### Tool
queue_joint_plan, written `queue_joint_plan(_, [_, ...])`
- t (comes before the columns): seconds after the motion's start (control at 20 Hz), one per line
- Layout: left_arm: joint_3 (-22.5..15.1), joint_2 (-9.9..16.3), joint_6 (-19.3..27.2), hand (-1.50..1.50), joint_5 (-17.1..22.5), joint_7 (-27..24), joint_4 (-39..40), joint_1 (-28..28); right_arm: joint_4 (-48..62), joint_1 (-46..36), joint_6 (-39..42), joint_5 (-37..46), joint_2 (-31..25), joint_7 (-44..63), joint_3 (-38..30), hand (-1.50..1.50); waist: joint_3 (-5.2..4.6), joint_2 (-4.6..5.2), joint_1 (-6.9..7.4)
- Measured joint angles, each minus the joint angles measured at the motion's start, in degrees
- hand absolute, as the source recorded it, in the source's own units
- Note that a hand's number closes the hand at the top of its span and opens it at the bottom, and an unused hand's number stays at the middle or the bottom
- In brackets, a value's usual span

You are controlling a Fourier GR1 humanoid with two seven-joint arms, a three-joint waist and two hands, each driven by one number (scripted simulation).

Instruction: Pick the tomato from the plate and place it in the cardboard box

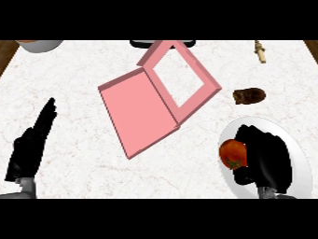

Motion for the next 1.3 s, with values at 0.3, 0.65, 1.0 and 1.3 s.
queue_joint_plan(0.3, [0.0,-0.4,-0.2,0.00,0.0,-1.0,0.7,0.5,-9.5,-4.0,0.4,-6.2,2.7,-3.9,-0.2,1.50,0.02,-0.04,0.04])
queue_joint_plan(0.65, [0.1,-0.6,-0.1,0.00,-0.5,-1.7,1.2,0.2,-14.7,-12.0,1.4,-11.4,8.6,-4.9,1.2,1.50,0.00,0.03,0.31])
queue_joint_plan(1.0, [0.0,-1.2,0.1,0.00,-1.3,-0.8,0.7,-0.3,-7.9,-28.3,0.9,-15.7,11.4,3.9,3.2,1.50,-0.01,0.09,0.67])
queue_joint_plan(1.3, [-0.4,-1.9,-0.1,0.00,-1.7,-1.3,1.8,-0.7,6.4,-41.5,-3.1,-20.3,11.9,7.5,1.8,1.50,-0.02,0.20,1.00])
